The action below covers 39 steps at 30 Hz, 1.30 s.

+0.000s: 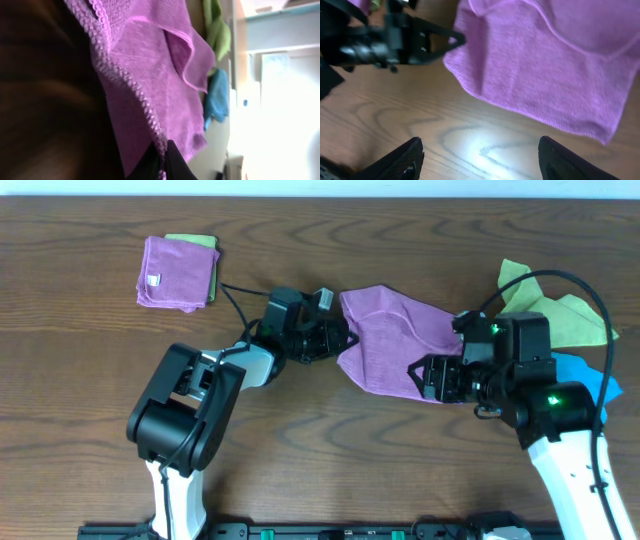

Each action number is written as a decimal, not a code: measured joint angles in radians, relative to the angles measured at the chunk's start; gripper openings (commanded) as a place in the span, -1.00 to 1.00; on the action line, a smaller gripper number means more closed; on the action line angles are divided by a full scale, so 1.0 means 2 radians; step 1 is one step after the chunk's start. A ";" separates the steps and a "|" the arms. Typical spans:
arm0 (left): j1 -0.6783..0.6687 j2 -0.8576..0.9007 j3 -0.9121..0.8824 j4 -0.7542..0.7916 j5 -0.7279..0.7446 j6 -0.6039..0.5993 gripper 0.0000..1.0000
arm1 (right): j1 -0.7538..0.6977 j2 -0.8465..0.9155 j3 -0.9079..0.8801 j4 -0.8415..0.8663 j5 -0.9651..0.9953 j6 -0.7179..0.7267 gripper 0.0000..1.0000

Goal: Fold the cloth
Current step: 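Hold the left corner and move the right gripper to the right corner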

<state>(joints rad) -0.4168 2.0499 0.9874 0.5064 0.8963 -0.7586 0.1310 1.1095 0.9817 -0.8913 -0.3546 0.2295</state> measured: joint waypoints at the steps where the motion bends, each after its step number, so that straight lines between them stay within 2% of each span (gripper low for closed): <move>1: 0.003 0.000 0.000 -0.001 0.011 0.000 -0.88 | 0.000 0.000 -0.001 -0.007 0.005 0.000 0.49; 5: 0.032 0.000 0.002 -0.050 0.059 0.017 -0.88 | 0.000 -0.002 -0.034 -0.008 0.019 0.006 0.50; 13: 0.046 0.000 0.003 -0.180 0.071 0.094 -0.84 | 0.000 -0.002 -0.125 0.041 0.020 0.041 0.50; 18: 0.046 0.000 0.003 -0.225 0.063 0.117 -0.40 | 0.000 -0.002 -0.126 0.047 0.018 0.049 0.52; 20: 0.046 0.000 0.003 -0.227 0.065 0.120 -0.31 | 0.000 -0.002 -0.126 0.048 0.018 0.050 0.52; 22: 0.045 0.000 0.003 -0.228 0.072 0.122 -0.28 | 0.000 -0.002 -0.126 0.048 0.018 0.050 0.53; 25: 0.037 0.000 0.003 -0.240 0.076 0.123 -0.13 | 0.000 -0.002 -0.126 0.051 0.018 0.050 0.53; 30: 0.019 0.000 0.003 -0.250 0.084 0.124 -0.07 | 0.000 -0.002 -0.126 0.052 0.018 0.050 0.53; 33: 0.010 0.000 0.003 -0.250 0.083 0.126 -0.12 | 0.000 -0.002 -0.126 0.052 0.018 0.050 0.53; 34: 0.008 0.000 0.003 -0.250 0.083 0.126 -0.26 | 0.000 -0.002 -0.126 0.052 0.019 0.050 0.53; 36: 0.004 0.000 0.003 -0.251 0.076 0.126 -0.75 | 0.000 -0.002 -0.126 0.051 0.023 0.050 0.54; 37: -0.001 0.000 0.003 -0.254 0.068 0.129 -0.88 | 0.000 -0.002 -0.126 0.051 0.030 0.052 0.54; 39: -0.003 0.000 0.003 -0.253 0.060 0.130 -0.88 | 0.000 -0.002 -0.126 0.050 0.042 0.054 0.55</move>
<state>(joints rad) -0.4236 2.0499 0.9936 0.0002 1.0172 -0.4976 0.1310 1.1057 0.7307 -0.7918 -0.2710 0.3378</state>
